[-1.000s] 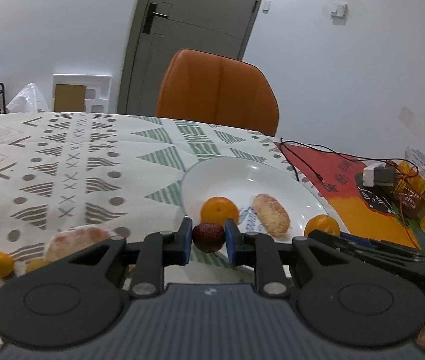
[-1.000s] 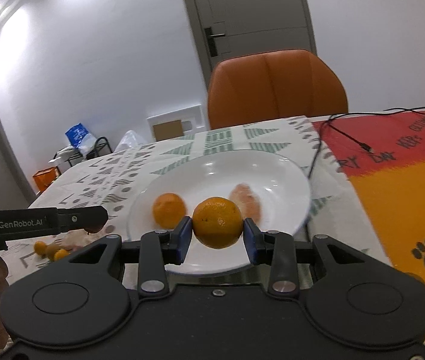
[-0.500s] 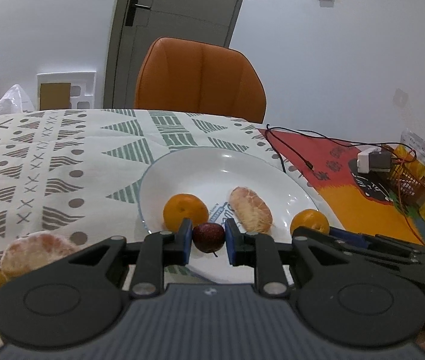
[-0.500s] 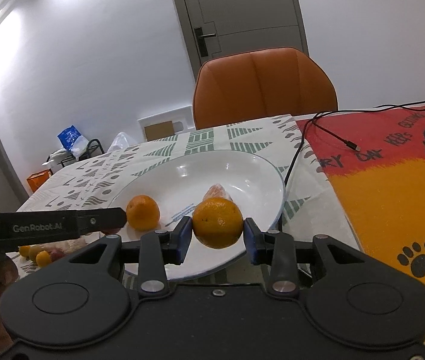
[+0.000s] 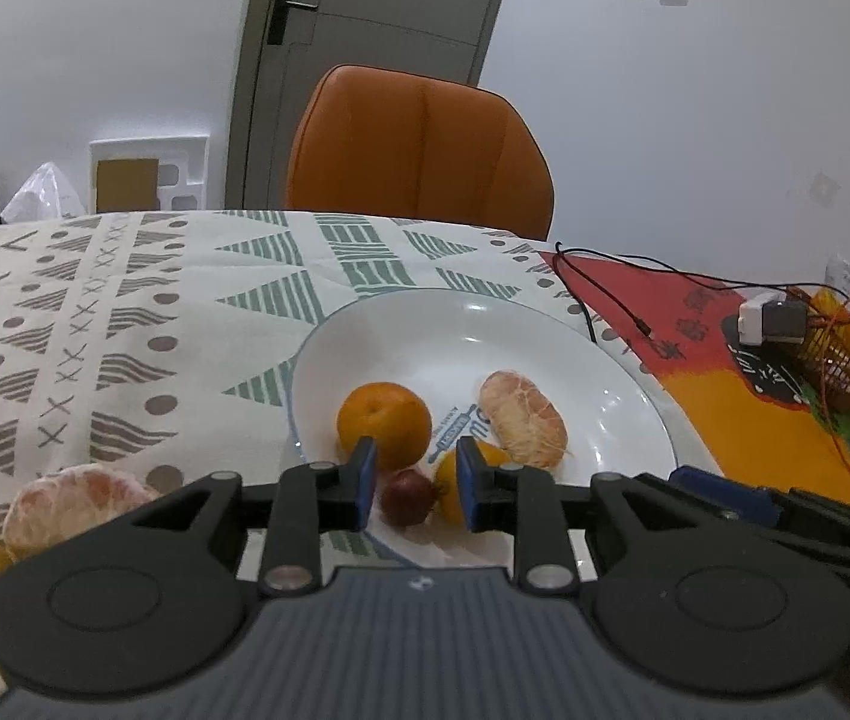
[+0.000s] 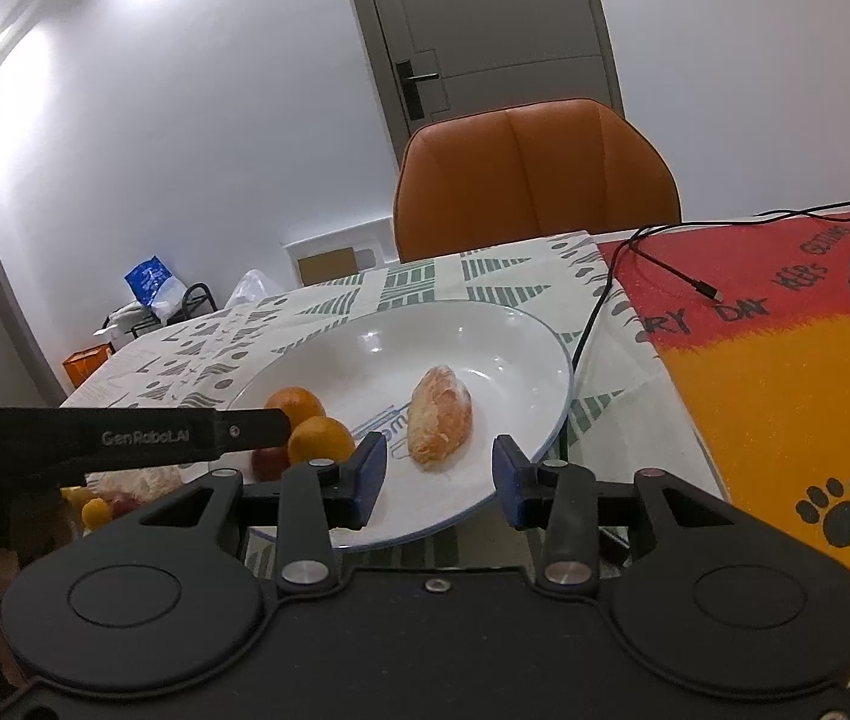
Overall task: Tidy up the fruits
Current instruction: 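Open the left tool to drop the plum while the right tool releases the orange onto the plate, then withdraw both open tools from the plate back over the fruit pile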
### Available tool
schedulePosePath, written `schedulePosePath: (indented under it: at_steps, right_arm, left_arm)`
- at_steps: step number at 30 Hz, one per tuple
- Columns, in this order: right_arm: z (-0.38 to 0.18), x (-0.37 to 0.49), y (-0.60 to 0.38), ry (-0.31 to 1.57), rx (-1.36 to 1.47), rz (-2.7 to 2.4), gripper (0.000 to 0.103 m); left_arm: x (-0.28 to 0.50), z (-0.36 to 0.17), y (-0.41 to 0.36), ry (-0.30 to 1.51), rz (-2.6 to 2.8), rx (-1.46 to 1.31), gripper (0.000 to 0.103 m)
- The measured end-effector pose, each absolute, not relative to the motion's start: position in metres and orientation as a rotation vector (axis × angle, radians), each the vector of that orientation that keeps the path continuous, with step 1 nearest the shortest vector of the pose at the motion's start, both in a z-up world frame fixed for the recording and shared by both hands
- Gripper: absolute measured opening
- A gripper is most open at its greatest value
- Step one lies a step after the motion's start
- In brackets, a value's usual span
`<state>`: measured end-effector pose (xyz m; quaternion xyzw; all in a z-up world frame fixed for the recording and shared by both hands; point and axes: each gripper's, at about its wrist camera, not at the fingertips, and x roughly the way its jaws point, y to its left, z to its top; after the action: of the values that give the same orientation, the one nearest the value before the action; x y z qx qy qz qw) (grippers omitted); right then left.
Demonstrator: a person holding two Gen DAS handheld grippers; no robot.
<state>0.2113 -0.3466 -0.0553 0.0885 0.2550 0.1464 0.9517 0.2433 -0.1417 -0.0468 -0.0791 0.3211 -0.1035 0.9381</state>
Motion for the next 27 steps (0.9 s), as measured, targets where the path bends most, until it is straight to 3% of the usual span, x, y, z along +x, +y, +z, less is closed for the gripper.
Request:
schedulePosePath:
  at_steps: [10, 16, 20, 27]
  right_arm:
    - [-0.053, 0.206, -0.338, 0.522, 0.182, 0.311, 0.040]
    - [-0.050, 0.203, -0.330, 0.518, 0.185, 0.325, 0.043]
    - [-0.047, 0.198, -0.324, 0.501, 0.170, 0.324, 0.060]
    - [-0.042, 0.188, -0.317, 0.465, 0.169, 0.344, 0.092]
  left_arm:
    - [0.229, -0.037, -0.120, 0.647, -0.174, -0.190, 0.029]
    - [0.217, -0.029, -0.101, 0.612, -0.125, -0.203, 0.061]
    - [0.211, -0.028, -0.090, 0.601, -0.068, -0.197, 0.077]
    - [0.195, -0.024, -0.071, 0.593, 0.009, -0.186, 0.082]
